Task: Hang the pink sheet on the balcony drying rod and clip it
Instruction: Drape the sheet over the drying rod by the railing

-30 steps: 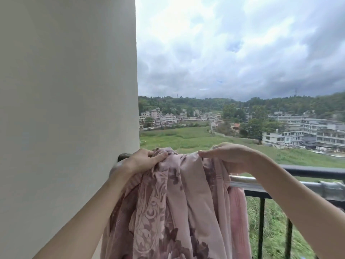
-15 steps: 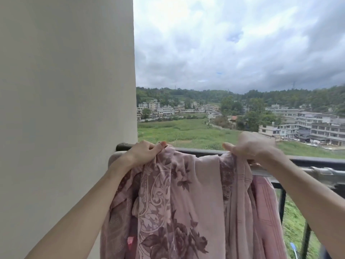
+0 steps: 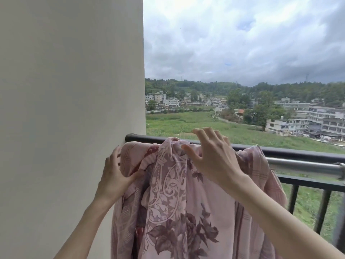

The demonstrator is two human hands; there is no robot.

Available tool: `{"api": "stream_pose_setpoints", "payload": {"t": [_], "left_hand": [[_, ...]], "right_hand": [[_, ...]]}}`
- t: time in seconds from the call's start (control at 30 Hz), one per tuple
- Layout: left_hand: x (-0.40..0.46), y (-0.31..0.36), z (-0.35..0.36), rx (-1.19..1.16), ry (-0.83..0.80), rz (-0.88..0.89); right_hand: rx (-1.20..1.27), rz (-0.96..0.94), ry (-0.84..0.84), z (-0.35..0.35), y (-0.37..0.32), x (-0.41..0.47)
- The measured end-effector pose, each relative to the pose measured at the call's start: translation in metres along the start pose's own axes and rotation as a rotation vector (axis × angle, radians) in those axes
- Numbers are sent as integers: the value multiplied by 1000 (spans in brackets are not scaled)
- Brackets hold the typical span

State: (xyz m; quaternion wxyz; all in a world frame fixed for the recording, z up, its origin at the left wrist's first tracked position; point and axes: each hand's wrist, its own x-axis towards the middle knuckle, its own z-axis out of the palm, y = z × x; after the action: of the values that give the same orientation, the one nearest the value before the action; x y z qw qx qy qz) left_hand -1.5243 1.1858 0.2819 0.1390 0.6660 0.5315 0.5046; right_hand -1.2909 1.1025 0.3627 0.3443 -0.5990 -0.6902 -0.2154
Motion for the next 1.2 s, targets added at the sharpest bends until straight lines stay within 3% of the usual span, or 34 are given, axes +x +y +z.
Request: {"api": "stream_pose_setpoints", "payload": {"t": [0.1,0.2,0.37,0.5,0.6,0.63,0.73,0.93,1.2], "left_hand": [[-5,-16,5,137,77,-79],[5,-21,-6,256,114,-58],[55,-26,-34,-175,140,-222],[122,3,-44,-377,201,-96],[148,31,-29,-300,225,31],[149,34,-19,-230,156,50],[127,36,-2,-140,-272,15],[84,5,-32,-403,-488,72],[88,-3,-16,-405,-156,213]], "right_hand": [[18,-109,-179,24,-33,10],[-95,-131,-227,42,-39,18],[-138,-176,-99,58,-30,14],[-167,-185,13,68,-27,14],[-189,-198,60,70,-25,13],[-196,-197,64,69,-24,13],[-205,-199,61,70,-22,13],[-179,-188,99,74,-21,15],[-156,-185,178,82,-14,18]]}}
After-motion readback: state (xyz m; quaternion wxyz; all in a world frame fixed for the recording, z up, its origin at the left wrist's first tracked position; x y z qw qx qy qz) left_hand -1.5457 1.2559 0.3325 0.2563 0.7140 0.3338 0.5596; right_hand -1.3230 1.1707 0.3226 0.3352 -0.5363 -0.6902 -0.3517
